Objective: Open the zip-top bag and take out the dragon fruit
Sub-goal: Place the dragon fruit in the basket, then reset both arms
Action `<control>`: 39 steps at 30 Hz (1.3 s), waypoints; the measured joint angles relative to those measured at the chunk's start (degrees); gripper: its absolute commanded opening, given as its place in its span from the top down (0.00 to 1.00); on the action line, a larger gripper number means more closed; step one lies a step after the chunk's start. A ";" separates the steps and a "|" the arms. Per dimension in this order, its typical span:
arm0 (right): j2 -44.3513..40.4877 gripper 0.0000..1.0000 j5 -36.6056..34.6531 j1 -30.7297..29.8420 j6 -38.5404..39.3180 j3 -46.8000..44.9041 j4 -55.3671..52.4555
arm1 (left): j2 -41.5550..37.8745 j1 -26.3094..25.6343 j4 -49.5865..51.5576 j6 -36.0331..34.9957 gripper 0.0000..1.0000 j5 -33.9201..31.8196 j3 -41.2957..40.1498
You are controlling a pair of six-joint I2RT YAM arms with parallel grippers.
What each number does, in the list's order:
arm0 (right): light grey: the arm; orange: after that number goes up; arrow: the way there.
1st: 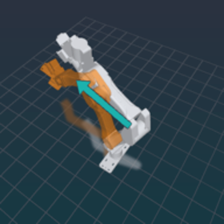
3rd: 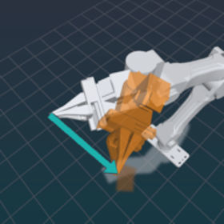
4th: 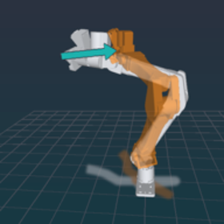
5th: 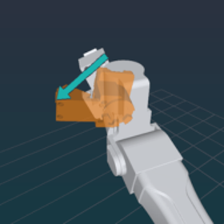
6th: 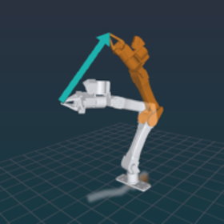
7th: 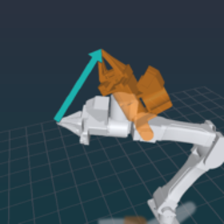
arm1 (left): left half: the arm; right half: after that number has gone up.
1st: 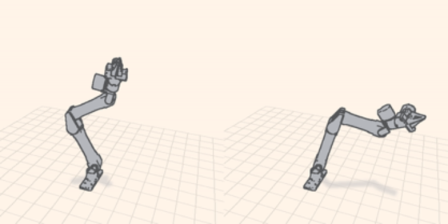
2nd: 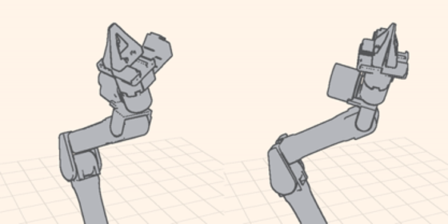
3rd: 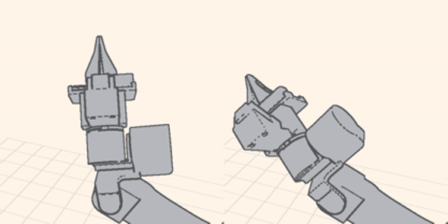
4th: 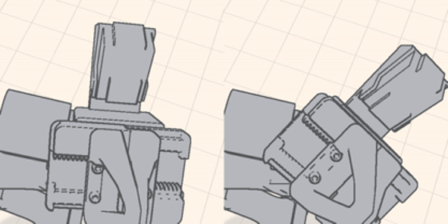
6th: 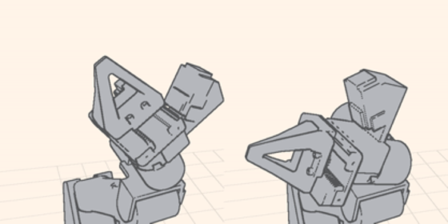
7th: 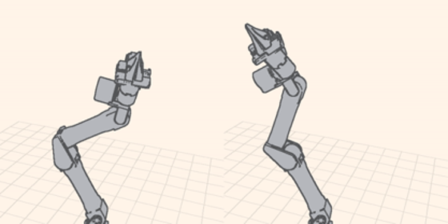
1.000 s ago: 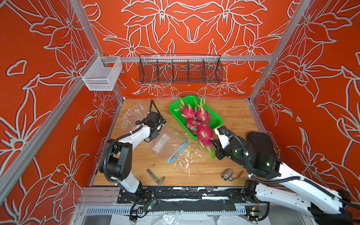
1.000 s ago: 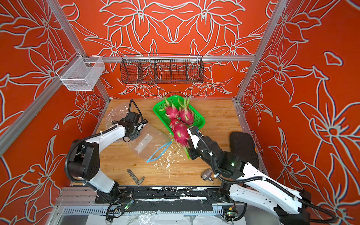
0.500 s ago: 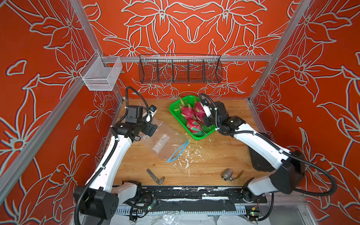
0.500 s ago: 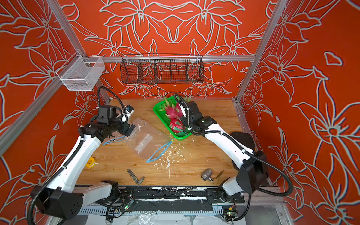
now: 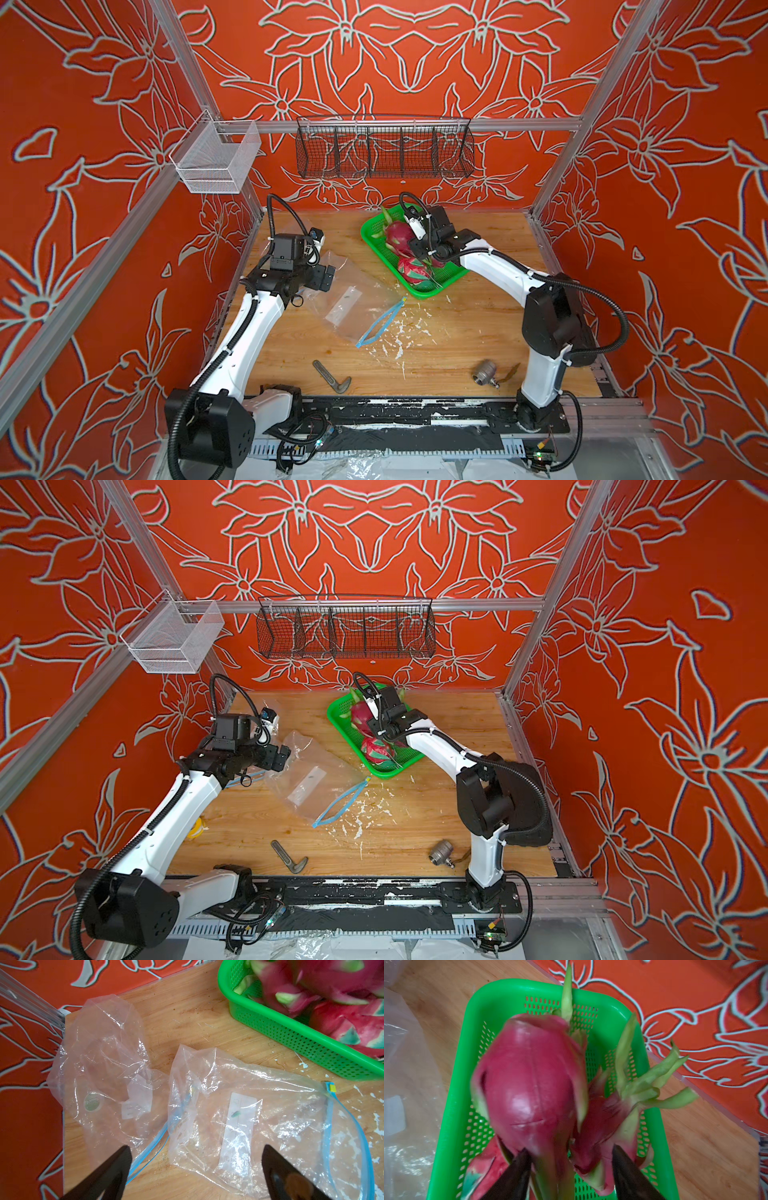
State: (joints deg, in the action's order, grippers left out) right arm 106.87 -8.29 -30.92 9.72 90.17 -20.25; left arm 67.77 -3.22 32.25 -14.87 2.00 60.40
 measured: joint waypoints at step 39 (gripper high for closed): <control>-30.10 0.03 -6.16 26.97 -8.76 -73.70 62.45 | 8.92 4.74 -53.46 11.41 0.03 3.76 -36.35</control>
State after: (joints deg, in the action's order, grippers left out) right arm 76.77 -14.46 -3.95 0.95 16.47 42.19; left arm 76.69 1.52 -21.21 -3.46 5.76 24.05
